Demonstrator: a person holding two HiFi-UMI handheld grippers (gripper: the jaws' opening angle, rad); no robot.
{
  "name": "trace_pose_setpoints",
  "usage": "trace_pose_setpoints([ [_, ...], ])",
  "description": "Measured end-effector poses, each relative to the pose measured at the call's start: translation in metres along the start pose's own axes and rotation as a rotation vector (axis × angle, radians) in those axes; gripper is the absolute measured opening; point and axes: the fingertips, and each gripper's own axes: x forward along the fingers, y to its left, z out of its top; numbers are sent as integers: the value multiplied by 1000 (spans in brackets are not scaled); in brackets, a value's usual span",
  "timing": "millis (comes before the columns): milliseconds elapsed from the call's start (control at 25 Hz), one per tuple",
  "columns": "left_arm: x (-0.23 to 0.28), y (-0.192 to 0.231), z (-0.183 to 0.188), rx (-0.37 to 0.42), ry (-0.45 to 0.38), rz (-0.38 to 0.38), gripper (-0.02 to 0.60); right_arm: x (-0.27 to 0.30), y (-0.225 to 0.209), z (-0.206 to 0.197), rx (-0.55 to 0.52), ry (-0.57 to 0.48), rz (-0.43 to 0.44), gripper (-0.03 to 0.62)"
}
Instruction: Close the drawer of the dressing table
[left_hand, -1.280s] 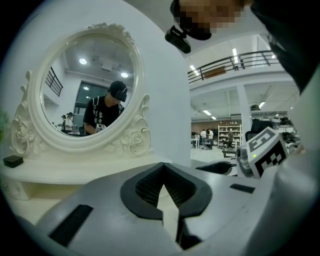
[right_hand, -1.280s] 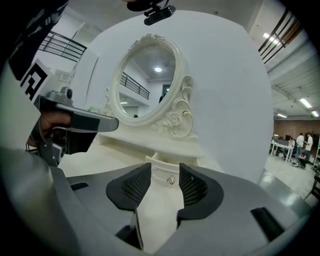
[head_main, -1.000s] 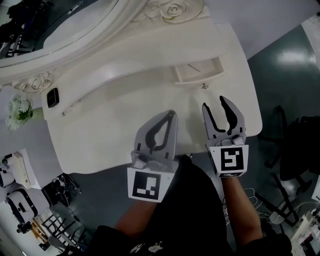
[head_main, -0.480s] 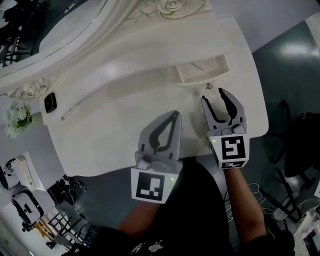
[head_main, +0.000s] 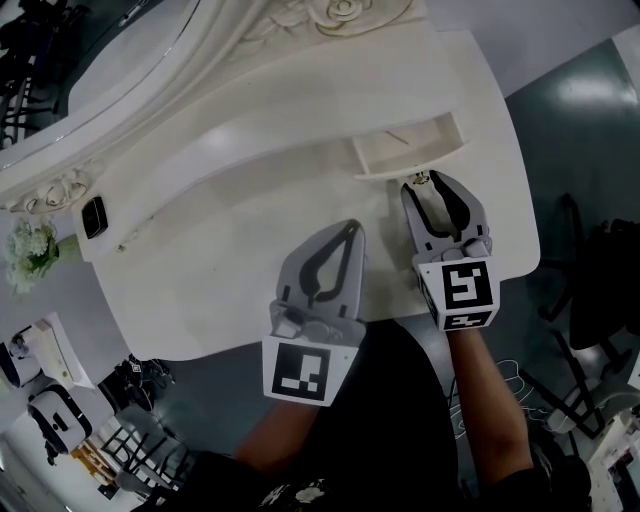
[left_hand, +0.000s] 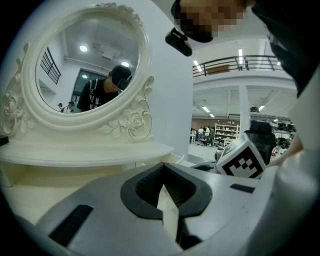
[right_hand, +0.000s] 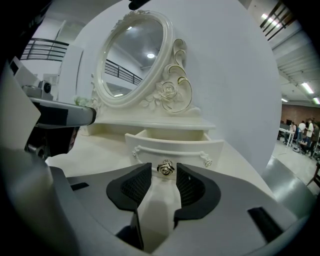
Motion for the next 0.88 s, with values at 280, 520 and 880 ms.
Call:
trace_pose_setpoints([
  [280,4,5,-1,-13,3,-4,2,2,-2,2,14,3,-17,89],
  [520,3,6,-1,-5,2,-12,2,1,-4,9,13,-19,-31,89],
  [880,1,16,-5,-7,6,-1,2,23,-2,20,3,-24,-16,89],
])
